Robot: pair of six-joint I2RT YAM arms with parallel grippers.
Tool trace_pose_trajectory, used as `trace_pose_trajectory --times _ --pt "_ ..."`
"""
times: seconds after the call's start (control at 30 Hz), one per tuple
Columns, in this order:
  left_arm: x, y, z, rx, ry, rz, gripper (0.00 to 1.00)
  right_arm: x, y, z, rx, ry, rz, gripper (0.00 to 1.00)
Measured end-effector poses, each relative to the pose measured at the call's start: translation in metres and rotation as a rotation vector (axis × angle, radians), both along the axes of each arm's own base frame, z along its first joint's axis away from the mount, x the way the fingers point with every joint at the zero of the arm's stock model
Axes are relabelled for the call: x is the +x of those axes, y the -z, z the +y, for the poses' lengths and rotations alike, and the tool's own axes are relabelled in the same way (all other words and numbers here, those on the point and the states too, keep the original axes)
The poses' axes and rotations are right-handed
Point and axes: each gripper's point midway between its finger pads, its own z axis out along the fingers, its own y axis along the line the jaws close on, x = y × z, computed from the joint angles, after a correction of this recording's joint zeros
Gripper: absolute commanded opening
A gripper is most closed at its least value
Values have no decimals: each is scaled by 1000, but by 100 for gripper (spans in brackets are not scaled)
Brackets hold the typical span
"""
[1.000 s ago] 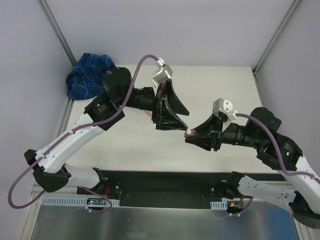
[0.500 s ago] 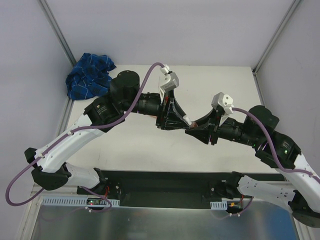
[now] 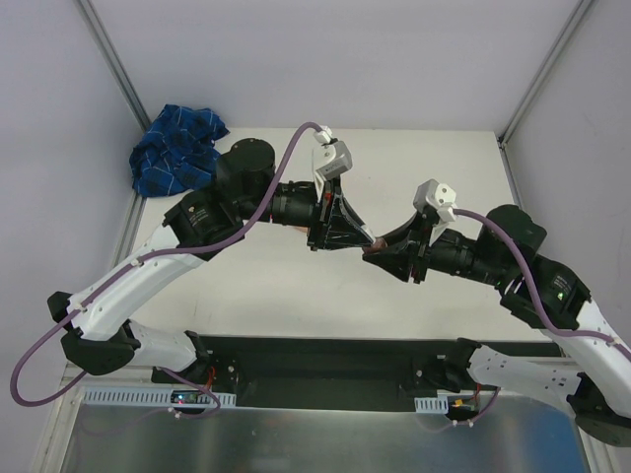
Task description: Paint the nails
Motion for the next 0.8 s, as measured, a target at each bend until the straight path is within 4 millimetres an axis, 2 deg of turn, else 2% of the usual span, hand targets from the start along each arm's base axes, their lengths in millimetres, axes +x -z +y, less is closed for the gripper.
trace_pose_trajectory --times 0.03,0.07,0.13,0.17,0.2,0.27,0.33,0.4,0.5,0.6,0.7,0.8 --pt "1 0 0 0 -3 -1 0 0 0 0 0 0 0 29" --pt "1 0 0 0 -9 -2 0 0 0 0 0 2 0 49" --pt "3 0 0 3 -24 -7 0 2 0 -1 0 12 2 60" --pt "7 2 1 10 -49 -14 0 5 1 -2 -3 31 1 73" --pt "11 4 3 23 -79 -20 0 7 1 -4 -6 52 2 80" --pt "19 10 9 55 -142 -33 0 16 3 -10 -14 115 3 86" --pt "31 19 19 97 -231 -50 0 26 7 -22 -19 205 -3 88" --pt "41 37 33 149 -320 -57 0 34 12 -37 -19 293 -11 89" --pt "57 82 63 266 -477 -49 0 40 19 -59 -19 398 -18 90" --pt "79 142 104 413 -687 -22 0 42 21 -77 -14 471 -24 90" --pt "97 211 164 574 -946 57 0 45 28 -82 -22 503 -13 90" --pt "104 262 220 661 -1177 155 0 46 40 -80 -46 506 11 90"
